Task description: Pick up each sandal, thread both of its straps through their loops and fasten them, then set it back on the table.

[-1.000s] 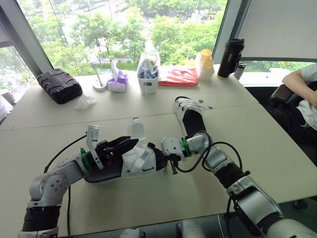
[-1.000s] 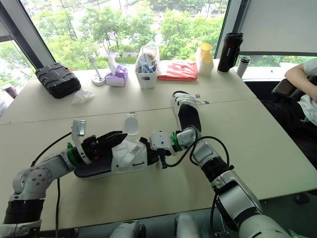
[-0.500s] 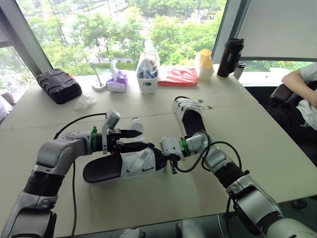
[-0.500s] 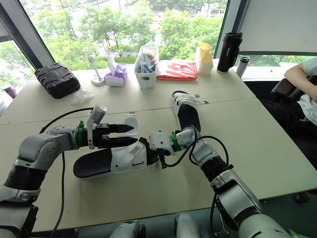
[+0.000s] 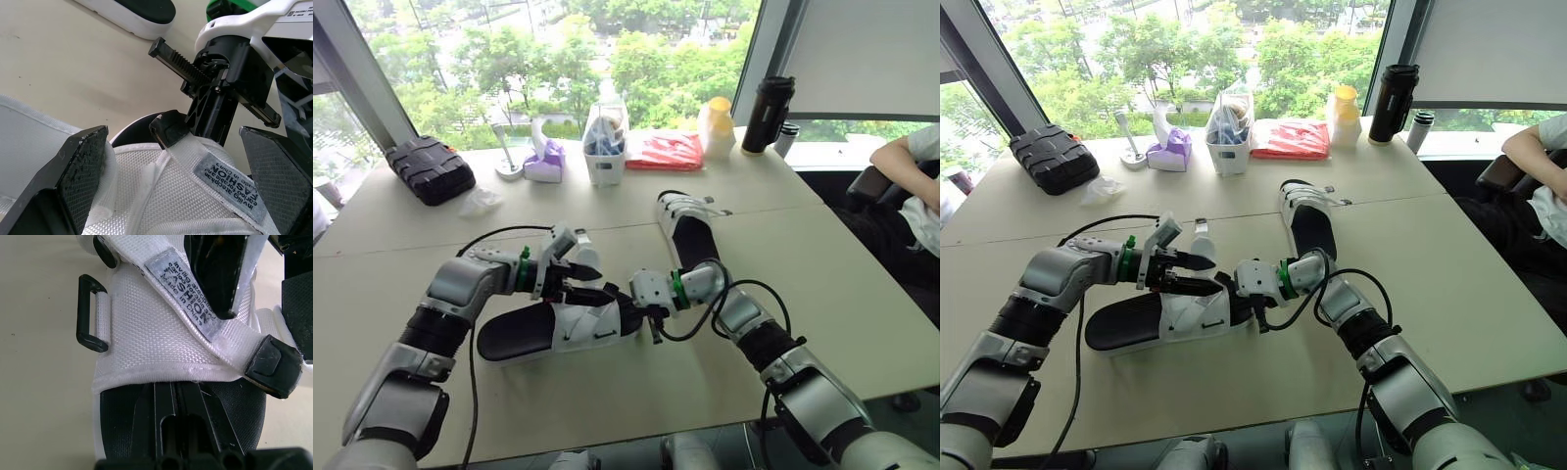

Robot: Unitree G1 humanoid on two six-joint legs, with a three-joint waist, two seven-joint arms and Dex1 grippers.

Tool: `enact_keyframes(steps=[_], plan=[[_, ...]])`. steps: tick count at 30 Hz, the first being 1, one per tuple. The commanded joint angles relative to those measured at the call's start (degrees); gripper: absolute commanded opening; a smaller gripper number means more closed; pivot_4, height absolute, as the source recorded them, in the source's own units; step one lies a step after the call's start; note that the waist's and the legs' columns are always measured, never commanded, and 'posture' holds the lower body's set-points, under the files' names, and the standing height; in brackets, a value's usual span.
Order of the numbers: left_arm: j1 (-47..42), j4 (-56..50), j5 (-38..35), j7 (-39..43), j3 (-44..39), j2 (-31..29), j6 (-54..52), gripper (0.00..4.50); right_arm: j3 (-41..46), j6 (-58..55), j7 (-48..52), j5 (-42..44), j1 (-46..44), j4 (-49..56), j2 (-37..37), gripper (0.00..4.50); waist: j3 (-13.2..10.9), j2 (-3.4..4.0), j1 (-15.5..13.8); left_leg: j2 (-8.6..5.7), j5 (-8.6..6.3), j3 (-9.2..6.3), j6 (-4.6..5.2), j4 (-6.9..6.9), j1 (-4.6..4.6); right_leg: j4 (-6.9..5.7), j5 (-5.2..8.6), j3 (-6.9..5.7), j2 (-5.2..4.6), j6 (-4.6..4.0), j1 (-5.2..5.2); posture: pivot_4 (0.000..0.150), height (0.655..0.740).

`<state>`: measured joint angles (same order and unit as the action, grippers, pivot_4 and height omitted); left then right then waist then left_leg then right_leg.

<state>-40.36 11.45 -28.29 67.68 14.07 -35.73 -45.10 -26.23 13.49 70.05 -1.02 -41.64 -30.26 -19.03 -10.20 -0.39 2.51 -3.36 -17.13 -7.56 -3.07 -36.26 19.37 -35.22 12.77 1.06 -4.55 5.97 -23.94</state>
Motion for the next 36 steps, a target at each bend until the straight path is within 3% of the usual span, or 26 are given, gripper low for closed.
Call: enact_keyframes(steps=[1, 11, 25, 31, 34, 36], plan=[[-0.89, -0.23, 1.14, 2.04, 0.87, 0.8, 0.96, 4.46, -2.39, -1.65, -1.14, -5.13, 1.99, -3.99, -1.31, 0.0, 0.0, 0.0, -0.01, 0.0, 0.0, -0.01, 0.0, 0.0, 0.0, 0.0, 0.0, 0.0, 0.0, 0.0, 0.0, 0.15, 0.74], [-0.05, 0.13, 6.33, 3.75, 0.19, 2.47, 11.11, 4.46, -2.43, -1.6, -1.17, -5.15, 2.13, -3.9, -1.4, 0.0, 0.01, -0.01, -0.06, 0.01, 0.02, -0.01, -0.03, -0.01, 0.0, -0.01, -0.04, 0.0, -0.01, -0.07, 0.02, 0.15, 0.74], [-0.44, -2.62, 4.77, 9.33, 0.87, 1.17, 2.64, 4.46, -2.54, -1.12, -1.48, -5.54, 1.77, -4.65, -1.14, 0.0, 0.02, -0.01, 0.01, 0.0, 0.02, -0.01, -0.03, -0.02, -0.01, -0.03, -0.04, -0.01, 0.0, -0.04, 0.02, 0.15, 0.74], [-0.5, -2.36, 6.86, 9.87, 1.92, 1.47, 4.31, 4.46, -2.55, -0.98, -1.55, -5.58, 1.67, -4.84, -1.2, 0.0, 0.02, -0.01, 0.0, 0.0, 0.02, -0.01, -0.03, -0.02, -0.01, -0.03, -0.05, -0.01, 0.0, -0.06, 0.02, 0.15, 0.74], [-0.53, -1.97, 7.22, 9.24, 1.56, 1.88, 4.79, 3.67, -2.52, -0.91, -1.58, -5.57, 1.64, -4.89, -1.26, 0.0, 0.02, -0.01, 0.0, 0.0, 0.03, -0.02, -0.03, -0.02, -0.01, -0.04, -0.05, -0.01, 0.0, -0.06, 0.02, 0.15, 0.74], [-0.45, -1.83, 7.31, 8.95, 1.27, 2.11, 5.07, 2.73, -2.51, -0.87, -1.58, -5.57, 1.65, -4.93, -1.28, 0.0, 0.02, -0.01, -0.01, 0.0, 0.03, -0.02, -0.03, -0.02, -0.01, -0.03, -0.05, -0.01, 0.0, -0.06, 0.03, 0.15, 0.74]])
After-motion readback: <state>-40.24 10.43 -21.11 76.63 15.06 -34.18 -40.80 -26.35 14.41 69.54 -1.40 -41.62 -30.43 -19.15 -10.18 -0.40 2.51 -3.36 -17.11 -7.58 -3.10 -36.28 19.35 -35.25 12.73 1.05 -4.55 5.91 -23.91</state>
